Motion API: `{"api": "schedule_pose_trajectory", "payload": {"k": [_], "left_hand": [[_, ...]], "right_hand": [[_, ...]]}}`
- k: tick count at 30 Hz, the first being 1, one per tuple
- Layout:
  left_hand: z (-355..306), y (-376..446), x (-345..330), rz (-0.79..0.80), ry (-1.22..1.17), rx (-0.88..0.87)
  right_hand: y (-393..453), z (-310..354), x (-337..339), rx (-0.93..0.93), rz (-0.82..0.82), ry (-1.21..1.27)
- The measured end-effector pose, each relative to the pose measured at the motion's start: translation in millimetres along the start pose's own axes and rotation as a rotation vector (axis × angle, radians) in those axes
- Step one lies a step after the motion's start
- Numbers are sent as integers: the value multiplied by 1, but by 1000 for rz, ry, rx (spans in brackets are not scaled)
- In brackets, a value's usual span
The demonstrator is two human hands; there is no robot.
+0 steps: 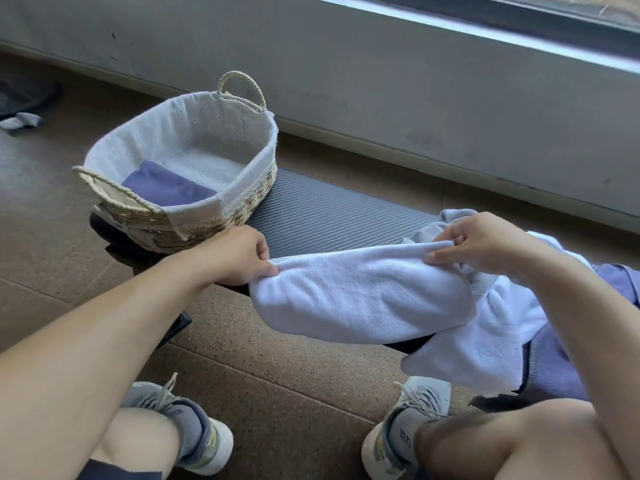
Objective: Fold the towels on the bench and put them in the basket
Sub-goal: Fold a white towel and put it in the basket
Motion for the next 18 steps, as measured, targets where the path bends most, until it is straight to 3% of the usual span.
{"api": "schedule_pose_trajectory", "payload": {"k": [4, 8, 11, 15, 18], "left_hand": [[0, -14, 16, -27, -156, -171], [-18, -30, 25, -287, -796, -120], [-30, -31, 26, -210, -1184, -38], [-21, -23, 27, -11, -1283, -21], [-23, -16, 23, 14, -1275, -64]], "right_hand": [[-3, -6, 9, 21, 18, 131], [-16, -7, 16, 80, 206, 684], [-16, -5, 19, 61, 176, 834], [-11, -11, 19, 17, 141, 790], [-3, -18, 19, 13, 27, 738]]}}
Point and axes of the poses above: each hand's wrist, its own y-axis towards the middle knuckle, its own x-axis out of the back of the hand, z = x × y, the point moved 2 cm from there along y, towards the middle knuckle, and after that the axes turned 14 degrees about y, right-handed, at the moved point
